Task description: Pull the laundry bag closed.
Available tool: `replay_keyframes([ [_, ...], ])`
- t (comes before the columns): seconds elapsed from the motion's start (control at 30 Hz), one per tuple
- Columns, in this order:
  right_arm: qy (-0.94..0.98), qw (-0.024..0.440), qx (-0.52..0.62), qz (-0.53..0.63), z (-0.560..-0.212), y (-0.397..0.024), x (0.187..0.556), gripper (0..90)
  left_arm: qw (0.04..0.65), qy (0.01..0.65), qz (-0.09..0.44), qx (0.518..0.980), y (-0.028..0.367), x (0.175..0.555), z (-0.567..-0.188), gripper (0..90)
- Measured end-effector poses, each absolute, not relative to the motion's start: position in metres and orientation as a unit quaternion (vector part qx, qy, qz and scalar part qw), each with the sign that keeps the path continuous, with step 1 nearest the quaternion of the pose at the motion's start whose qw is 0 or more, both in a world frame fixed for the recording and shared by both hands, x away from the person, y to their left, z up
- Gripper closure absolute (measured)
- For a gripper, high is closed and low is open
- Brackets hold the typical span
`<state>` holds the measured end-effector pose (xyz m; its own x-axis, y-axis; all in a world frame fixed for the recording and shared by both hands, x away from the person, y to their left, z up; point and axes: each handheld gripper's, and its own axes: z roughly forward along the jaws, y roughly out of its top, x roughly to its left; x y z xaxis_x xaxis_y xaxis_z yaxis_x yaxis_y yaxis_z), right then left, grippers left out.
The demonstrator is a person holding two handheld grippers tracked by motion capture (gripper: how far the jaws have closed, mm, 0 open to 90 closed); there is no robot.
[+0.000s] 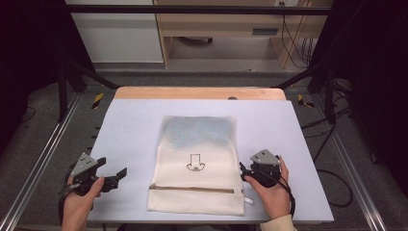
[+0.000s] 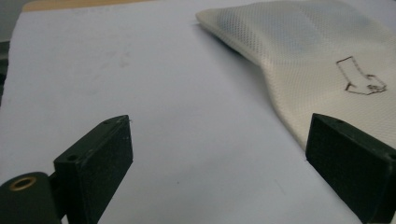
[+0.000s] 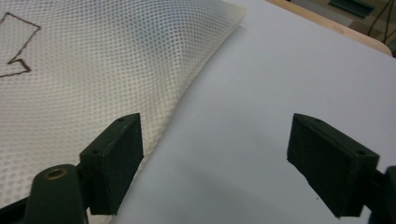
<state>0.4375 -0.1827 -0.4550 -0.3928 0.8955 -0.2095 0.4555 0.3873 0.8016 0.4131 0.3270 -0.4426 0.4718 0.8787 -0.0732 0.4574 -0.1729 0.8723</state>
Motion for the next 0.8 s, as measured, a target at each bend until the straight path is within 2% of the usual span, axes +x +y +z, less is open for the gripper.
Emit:
replay_keyframes([
  [0.27,0.788,0.328,0.394,0.342,-0.443,-0.164,0.424,29.0,0.443,0.432,0.235,0.75,0.319,0.402,-0.438,7.3],
  [0.4,0.815,0.303,0.36,0.34,-0.429,-0.138,0.42,33.6,0.439,0.429,0.228,0.756,0.317,0.4,-0.438,7.3],
  [0.6,0.845,0.263,0.33,0.33,-0.42,-0.109,0.421,35.4,0.445,0.437,0.205,0.755,0.313,0.392,-0.437,6.8],
  [0.67,0.857,0.239,0.312,0.334,-0.413,-0.093,0.42,32.8,0.445,0.438,0.202,0.754,0.313,0.389,-0.437,4.9],
  [0.8,0.866,0.231,0.293,0.333,-0.405,-0.079,0.419,31.4,0.444,0.44,0.21,0.752,0.312,0.387,-0.437,4.2],
])
